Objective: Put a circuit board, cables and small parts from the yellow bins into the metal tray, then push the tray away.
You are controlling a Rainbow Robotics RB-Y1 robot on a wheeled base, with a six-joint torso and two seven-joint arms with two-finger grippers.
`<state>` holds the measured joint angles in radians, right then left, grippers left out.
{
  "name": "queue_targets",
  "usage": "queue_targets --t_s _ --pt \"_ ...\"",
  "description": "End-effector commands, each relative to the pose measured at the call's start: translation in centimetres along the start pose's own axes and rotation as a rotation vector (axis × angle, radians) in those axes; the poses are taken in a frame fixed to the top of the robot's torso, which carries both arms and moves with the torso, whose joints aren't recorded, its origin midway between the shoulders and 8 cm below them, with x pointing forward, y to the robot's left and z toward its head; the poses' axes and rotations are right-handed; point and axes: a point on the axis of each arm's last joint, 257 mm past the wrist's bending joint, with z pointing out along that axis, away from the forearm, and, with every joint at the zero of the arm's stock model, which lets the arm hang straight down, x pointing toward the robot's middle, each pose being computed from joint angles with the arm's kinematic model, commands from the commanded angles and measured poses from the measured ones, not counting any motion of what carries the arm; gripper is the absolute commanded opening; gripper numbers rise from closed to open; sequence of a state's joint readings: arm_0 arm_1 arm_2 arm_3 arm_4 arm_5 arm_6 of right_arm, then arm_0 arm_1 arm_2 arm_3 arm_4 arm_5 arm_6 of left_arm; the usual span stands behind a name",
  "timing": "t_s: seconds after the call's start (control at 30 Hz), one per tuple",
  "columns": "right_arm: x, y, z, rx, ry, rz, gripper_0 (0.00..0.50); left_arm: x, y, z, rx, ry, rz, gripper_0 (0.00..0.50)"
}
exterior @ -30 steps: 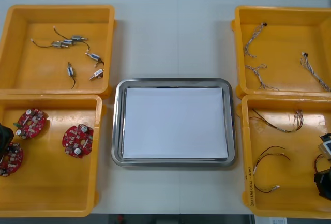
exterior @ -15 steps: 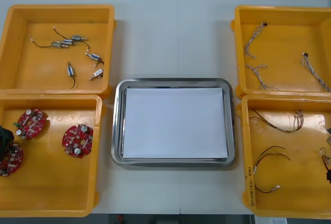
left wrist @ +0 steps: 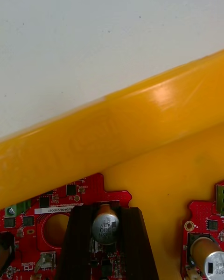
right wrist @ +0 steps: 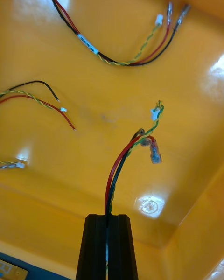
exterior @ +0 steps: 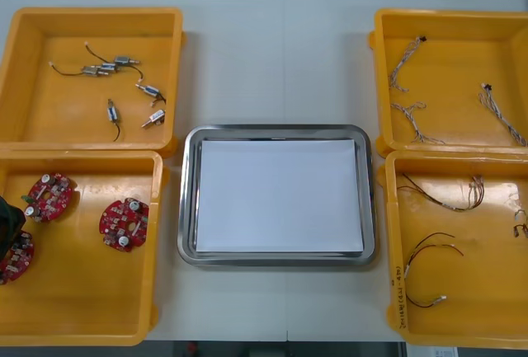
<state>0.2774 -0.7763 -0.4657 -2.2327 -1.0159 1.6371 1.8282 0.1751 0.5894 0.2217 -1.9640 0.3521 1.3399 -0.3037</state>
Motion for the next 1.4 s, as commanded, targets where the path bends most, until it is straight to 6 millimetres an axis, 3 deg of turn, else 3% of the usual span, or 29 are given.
queue_targets --t_s 0.03,0.17,0.37,0.77,1.4 --pt "-3.4 -0.6 -3.6 0.060 -0.049 -0.077 0.000 1.0 1.6 0.5 -0.025 0.010 0.035 0.000" --pt "-5.0 0.2 -5.2 0.085 -0.055 -0.154 0.000 1.0 1.6 0.4 -0.025 0.011 0.034 0.000" --pt "-7.1 1.7 -6.0 0.065 -0.056 -0.226 0.000 0.7 1.3 0.0 -0.019 0.015 0.040 0.000" --pt "-12.0 6.3 -7.4 -0.015 -0.102 -0.405 0.000 1.4 0.4 -4.0 -0.029 0.064 0.069 0.000" --pt "-15.5 11.7 -7.1 -0.058 -0.096 -0.603 0.000 5.9 -2.6 -5.4 0.034 0.087 0.171 0.000"
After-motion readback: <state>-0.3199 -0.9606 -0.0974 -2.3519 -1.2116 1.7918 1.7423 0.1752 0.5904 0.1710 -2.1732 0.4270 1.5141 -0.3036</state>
